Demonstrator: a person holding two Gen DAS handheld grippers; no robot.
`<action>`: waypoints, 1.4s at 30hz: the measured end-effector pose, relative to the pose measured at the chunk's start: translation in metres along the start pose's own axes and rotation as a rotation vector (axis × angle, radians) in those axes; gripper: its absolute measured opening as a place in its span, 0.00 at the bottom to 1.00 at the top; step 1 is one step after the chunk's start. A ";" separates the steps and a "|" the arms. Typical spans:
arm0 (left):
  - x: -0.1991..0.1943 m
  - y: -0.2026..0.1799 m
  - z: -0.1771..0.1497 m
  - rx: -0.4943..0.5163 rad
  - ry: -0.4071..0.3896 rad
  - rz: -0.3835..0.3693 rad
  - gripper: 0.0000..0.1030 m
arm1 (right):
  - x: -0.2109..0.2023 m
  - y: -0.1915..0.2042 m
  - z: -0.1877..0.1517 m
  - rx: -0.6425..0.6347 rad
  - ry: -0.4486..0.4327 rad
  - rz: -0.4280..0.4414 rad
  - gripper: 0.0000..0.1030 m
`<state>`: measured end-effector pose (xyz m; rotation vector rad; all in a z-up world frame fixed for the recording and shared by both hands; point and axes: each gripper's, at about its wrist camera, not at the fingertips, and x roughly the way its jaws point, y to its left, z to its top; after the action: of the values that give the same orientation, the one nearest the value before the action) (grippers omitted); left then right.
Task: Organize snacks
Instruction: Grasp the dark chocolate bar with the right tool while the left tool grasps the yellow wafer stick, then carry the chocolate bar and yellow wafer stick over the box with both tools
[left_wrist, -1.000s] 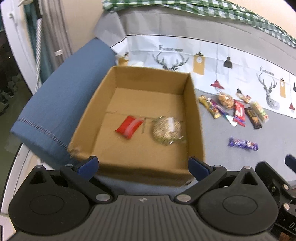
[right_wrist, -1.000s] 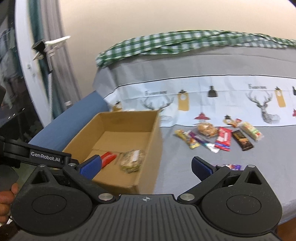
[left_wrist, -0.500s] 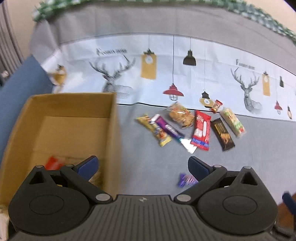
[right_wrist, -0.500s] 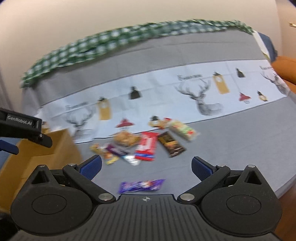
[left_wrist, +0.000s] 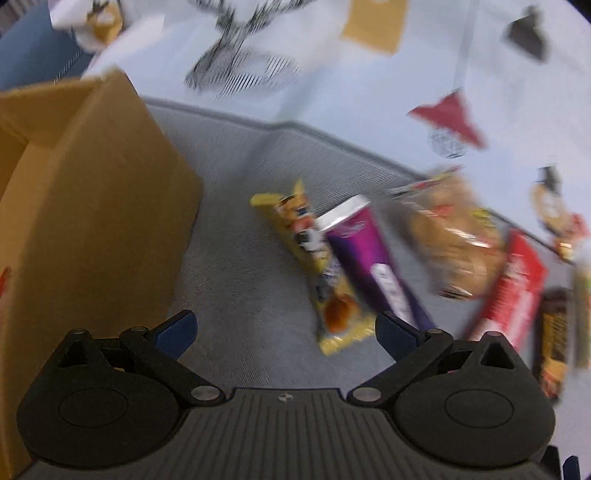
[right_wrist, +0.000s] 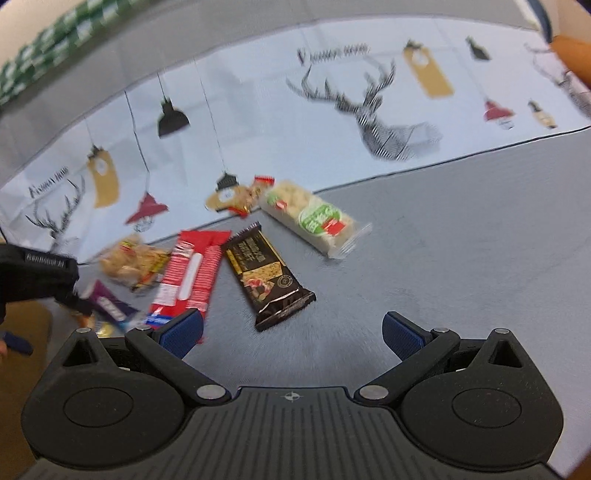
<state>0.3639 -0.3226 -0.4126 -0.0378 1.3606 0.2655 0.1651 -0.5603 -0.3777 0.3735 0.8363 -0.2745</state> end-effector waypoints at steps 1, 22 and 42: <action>0.008 0.003 0.004 -0.010 0.021 0.001 1.00 | 0.014 0.001 0.001 -0.012 0.013 0.002 0.99; 0.002 0.024 0.030 -0.032 0.005 -0.172 0.10 | 0.087 0.035 -0.001 -0.311 -0.092 -0.017 0.39; -0.184 0.138 -0.126 0.204 -0.178 -0.478 0.10 | -0.138 0.051 -0.025 -0.098 -0.330 0.048 0.40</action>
<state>0.1802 -0.2426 -0.2438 -0.1632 1.1563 -0.2663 0.0791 -0.4916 -0.2772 0.2475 0.5132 -0.2411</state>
